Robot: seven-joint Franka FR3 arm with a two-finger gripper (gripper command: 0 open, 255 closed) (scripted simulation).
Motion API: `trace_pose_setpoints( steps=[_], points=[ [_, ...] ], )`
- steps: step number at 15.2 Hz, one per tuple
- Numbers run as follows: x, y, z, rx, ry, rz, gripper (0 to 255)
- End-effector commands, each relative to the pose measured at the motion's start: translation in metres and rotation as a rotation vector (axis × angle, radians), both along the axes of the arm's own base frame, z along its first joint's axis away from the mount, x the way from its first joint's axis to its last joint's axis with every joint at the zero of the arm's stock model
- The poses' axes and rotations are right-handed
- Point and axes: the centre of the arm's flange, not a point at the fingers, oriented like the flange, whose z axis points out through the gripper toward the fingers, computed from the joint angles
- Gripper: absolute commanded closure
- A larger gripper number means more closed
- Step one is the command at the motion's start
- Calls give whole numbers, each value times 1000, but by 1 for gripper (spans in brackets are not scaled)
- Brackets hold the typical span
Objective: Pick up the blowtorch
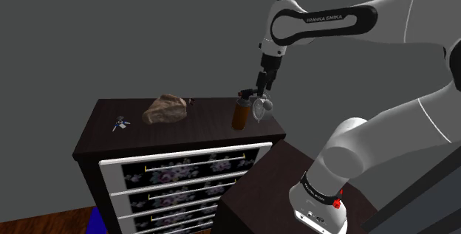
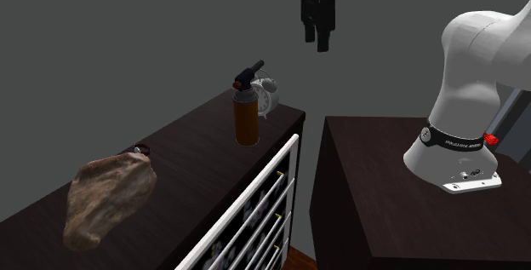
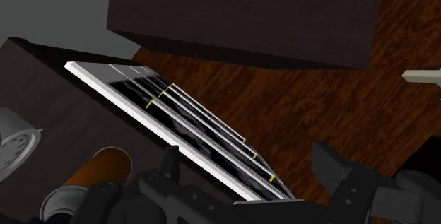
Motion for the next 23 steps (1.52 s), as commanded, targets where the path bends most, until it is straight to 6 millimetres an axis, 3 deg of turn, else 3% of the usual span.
trace_pose_setpoints(
  steps=[1,23],
  points=[
    [16,-12,-15,-22,-7,27,0],
    [204,-121,-156,-251,-69,301,0]
  ],
)
